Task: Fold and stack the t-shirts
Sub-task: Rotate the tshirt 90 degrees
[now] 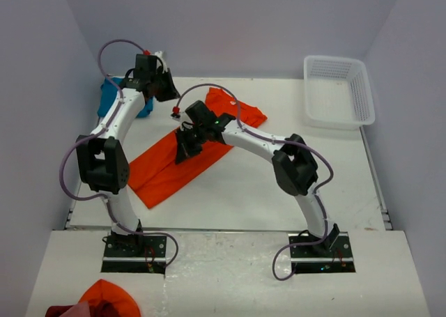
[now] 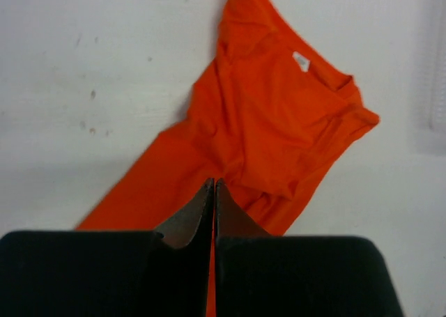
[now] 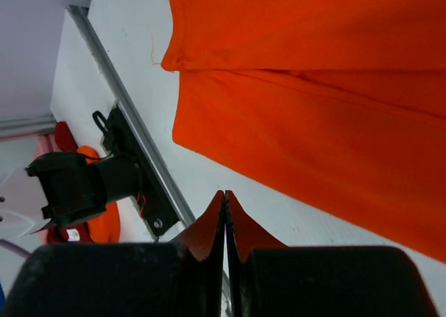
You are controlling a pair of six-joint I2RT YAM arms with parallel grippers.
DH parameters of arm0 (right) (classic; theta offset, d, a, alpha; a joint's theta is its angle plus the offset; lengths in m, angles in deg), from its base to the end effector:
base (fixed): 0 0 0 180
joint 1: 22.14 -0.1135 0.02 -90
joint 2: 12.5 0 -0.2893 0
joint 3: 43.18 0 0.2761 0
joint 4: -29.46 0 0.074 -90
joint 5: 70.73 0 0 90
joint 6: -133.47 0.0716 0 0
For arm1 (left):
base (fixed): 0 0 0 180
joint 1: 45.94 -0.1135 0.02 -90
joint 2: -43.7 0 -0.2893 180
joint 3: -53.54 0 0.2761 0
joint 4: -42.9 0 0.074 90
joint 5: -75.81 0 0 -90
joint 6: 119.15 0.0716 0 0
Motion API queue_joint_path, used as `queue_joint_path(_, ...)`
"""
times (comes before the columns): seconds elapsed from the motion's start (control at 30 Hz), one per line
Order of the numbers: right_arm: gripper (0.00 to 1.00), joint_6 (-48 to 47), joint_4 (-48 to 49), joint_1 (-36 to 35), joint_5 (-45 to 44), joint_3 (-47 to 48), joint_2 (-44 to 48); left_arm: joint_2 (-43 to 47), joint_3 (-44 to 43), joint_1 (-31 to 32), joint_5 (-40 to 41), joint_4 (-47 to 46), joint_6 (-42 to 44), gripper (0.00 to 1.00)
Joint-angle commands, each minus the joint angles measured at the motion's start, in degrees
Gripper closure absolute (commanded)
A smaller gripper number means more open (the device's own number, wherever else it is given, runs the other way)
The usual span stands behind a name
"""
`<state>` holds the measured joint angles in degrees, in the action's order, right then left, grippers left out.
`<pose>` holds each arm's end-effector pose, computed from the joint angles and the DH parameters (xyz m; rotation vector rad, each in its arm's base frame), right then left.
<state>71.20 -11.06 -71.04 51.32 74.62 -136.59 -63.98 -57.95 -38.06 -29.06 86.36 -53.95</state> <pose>0.3321 0.4385 0.2246 -0.7722 2.5148 1.2305 0.4864 -0.0859 0.3161 -0.1989 2.2962 -0.5923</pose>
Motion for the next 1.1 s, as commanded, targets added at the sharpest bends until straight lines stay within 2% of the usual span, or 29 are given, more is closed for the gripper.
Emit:
queue_joint_path(0.0,1.0,-1.4,-4.5,-2.6,5.5,5.6,-4.6,3.4,2.9,-0.1,8.5,4.9,0.0,1.0)
queue_joint_path(0.17,1.0,-0.4,-3.6,-4.0,8.5,8.5,-9.2,8.2,8.7,-0.1,9.5,4.2,-0.4,1.0)
queue_joint_path(0.47,1.0,-1.4,-4.9,-5.4,8.6,10.5,-14.6,9.9,13.0,-0.1,7.8,3.5,-0.3,1.0)
queue_joint_path(0.63,1.0,-2.2,-5.6,-5.5,6.8,12.5,-17.2,11.3,14.7,-0.1,8.3,3.0,0.0,1.0)
queue_joint_path(0.87,1.0,-2.9,-8.9,-5.3,4.5,21.5,-23.5,12.2,14.8,-0.1,7.8,3.3,0.4,1.0)
queue_joint_path(1.07,1.0,-2.9,-9.1,-5.3,1.2,20.3,-25.6,12.8,15.8,-0.1,7.2,3.1,1.0,1.0)
